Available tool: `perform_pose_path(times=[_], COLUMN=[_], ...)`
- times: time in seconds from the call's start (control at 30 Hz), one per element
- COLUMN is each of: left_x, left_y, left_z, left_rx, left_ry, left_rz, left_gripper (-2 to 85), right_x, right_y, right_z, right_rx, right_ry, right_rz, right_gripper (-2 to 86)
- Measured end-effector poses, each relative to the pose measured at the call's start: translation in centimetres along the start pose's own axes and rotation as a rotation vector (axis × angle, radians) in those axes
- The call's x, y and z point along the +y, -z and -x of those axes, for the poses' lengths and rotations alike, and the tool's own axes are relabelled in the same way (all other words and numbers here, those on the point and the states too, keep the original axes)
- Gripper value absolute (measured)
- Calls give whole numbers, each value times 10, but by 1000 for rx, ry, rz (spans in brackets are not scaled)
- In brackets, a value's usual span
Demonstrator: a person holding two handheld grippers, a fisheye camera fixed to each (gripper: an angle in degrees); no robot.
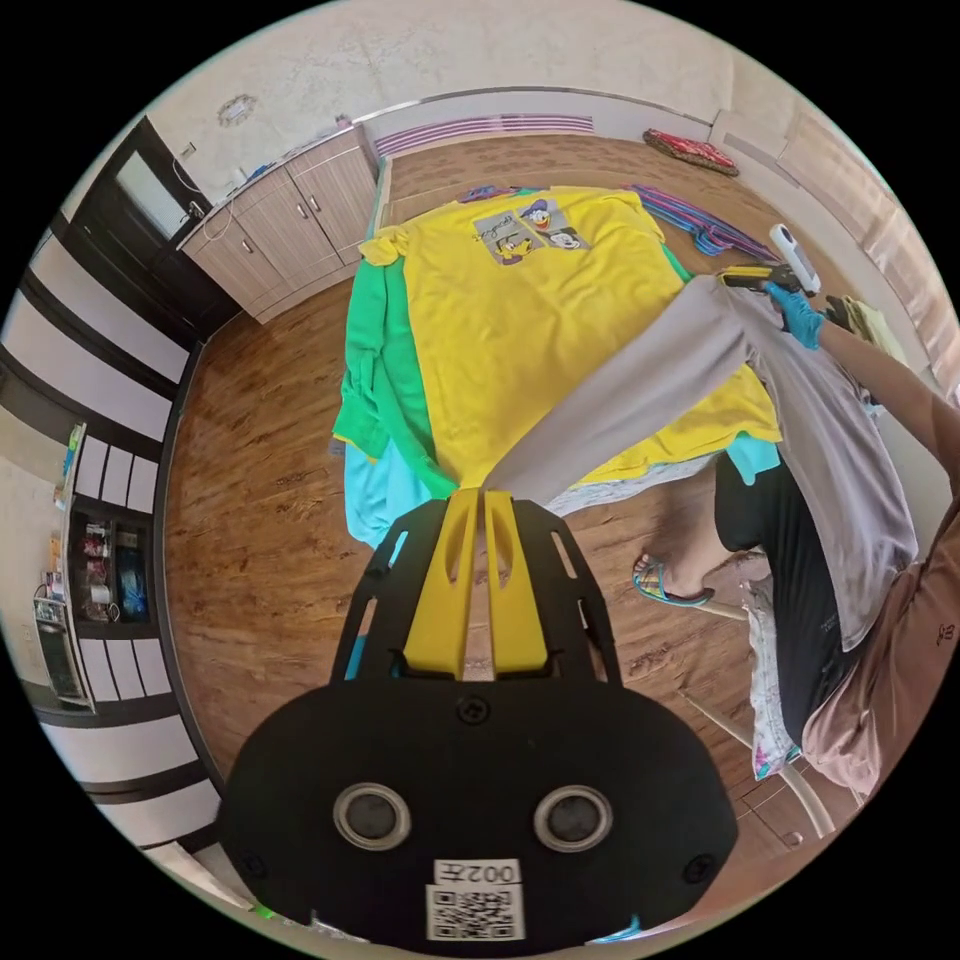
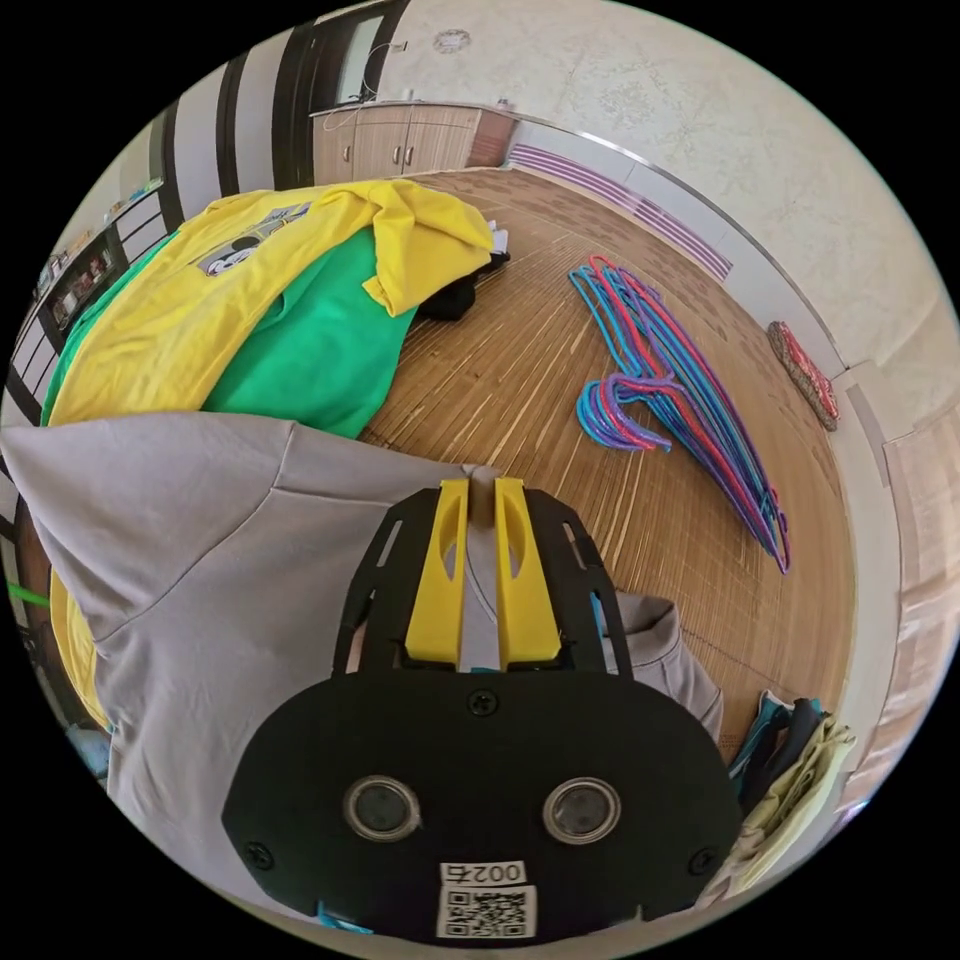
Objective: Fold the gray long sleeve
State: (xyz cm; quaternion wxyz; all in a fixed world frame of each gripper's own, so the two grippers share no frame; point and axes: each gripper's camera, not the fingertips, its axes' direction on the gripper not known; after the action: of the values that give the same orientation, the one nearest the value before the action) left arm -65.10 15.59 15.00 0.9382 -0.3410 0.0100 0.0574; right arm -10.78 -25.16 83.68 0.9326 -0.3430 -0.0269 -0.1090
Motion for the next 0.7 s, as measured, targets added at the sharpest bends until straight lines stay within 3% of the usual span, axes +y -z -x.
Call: perform_pose_path(times=[0.27,0.5,0.7], left_x=[-2,-5,-10], left_y=[39,115,200], left_z=[-10,-47,-96], left_rx=[7,-11,32], left_ry=[4,-45,-202], left_rz=[-63,-226,-396], left_gripper=[-10,-10,-10], right_x=[44,110,131], right_y=[41,77,66], right_z=[-14,26,54], right_rx=[-126,-467,-476], right_ry=[148,368,444], right_rz=[-46,-173,-138], right_gripper=[109,148,189])
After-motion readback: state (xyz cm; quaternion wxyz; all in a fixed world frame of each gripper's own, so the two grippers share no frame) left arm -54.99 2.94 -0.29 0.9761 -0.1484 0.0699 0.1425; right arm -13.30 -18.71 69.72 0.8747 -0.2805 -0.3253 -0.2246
